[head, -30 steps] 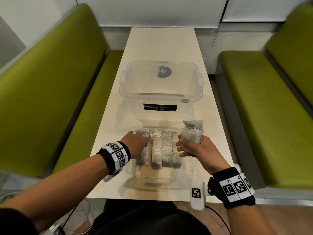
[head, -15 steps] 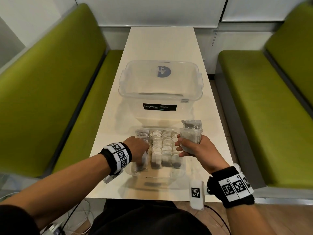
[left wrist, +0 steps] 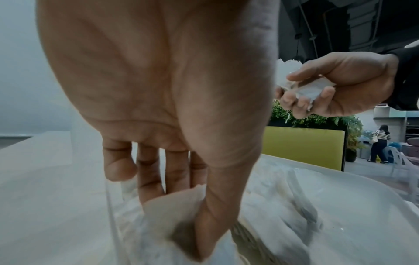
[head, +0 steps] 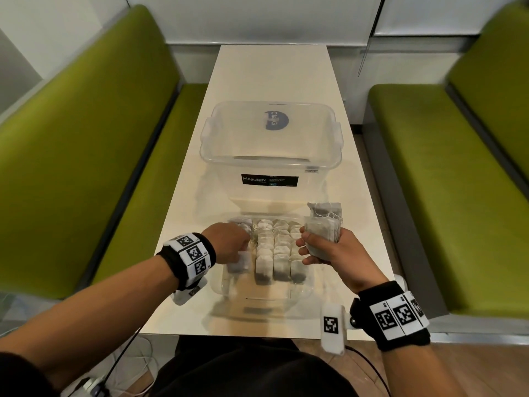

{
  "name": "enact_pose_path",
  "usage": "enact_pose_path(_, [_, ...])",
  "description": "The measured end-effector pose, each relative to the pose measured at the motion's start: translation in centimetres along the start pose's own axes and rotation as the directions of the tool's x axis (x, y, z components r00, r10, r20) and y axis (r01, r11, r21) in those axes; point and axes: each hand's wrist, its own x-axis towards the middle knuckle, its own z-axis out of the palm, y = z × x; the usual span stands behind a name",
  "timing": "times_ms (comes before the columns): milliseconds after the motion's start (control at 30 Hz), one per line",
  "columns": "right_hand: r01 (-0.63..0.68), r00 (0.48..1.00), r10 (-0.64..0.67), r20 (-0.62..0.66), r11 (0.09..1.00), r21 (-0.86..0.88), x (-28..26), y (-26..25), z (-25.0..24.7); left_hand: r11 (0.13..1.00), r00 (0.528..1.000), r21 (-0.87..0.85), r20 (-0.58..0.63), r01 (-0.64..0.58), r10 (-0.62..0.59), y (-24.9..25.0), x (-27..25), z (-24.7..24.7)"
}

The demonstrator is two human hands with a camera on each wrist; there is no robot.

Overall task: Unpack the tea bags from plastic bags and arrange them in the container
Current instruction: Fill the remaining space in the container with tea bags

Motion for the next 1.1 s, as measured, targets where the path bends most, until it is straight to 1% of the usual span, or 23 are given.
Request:
enact_pose_path(100, [-0.005, 1.0, 0.005, 0.004, 1.0, 0.001, 0.1, 0.0, 0.0, 1.0, 0.997, 0.009, -0.071, -0.004, 0.004, -0.9, 0.2, -0.6])
enact_pose_path(233, [-0.004, 1.0, 0.004, 0.005, 1.0, 0.002, 0.2, 0.0, 0.1, 0.998, 0.994, 0.06, -0.109, 0.021, -0.014, -1.4, 0.4, -0.6])
enact_pose_path(333, [-0.001, 1.0, 0.001, 0.004, 1.0, -0.004, 0.2, -0.1, 0.1, 0.994, 0.987, 0.105, -0.16, 0.018, -0.001, -1.4, 0.6, -0.1])
enact_pose_path(433, [-0.002, 1.0, 0.002, 0.003, 1.0, -0.009, 0.2, -0.1, -0.1, 0.995, 0.974, 0.103, -0.227, 0.011, 0.013, -1.4, 0.9, 0.3])
enact_pose_path(633, [-0.004, 1.0, 0.004, 0.004, 1.0, -0.011, 0.1, 0.0, -0.1, 0.989, 0.955, 0.149, -0.292, 0.001, 0.043, -1.8, 1.2, 1.1])
enact_pose_path(733, [-0.006, 1.0, 0.006, 0.0, 1.0, -0.012, 0.1, 0.0, 0.0, 0.993, 0.945, 0.119, -0.326, 0.015, 0.025, -2.2, 1.3, 1.1])
enact_pose_path(967, [-0.007, 1.0, 0.007, 0.009, 1.0, -0.009, 0.1, -0.1, 0.1, 0.998, 0.933, 0.06, -0.359, 0.005, 0.017, -2.3, 0.9, 1.0])
enact_pose_path(1033, [-0.007, 1.0, 0.007, 0.006, 1.0, -0.007, 0.1, -0.1, 0.0, 0.999, 0.917, 0.04, -0.397, -0.009, 0.024, -1.9, 0.6, 1.0])
enact_pose_path(1100, [-0.007, 1.0, 0.008, 0.003, 1.0, -0.006, 0.1, -0.1, 0.0, 0.999, 0.917, 0.006, -0.396, -0.046, 0.044, -1.3, 0.3, 0.8])
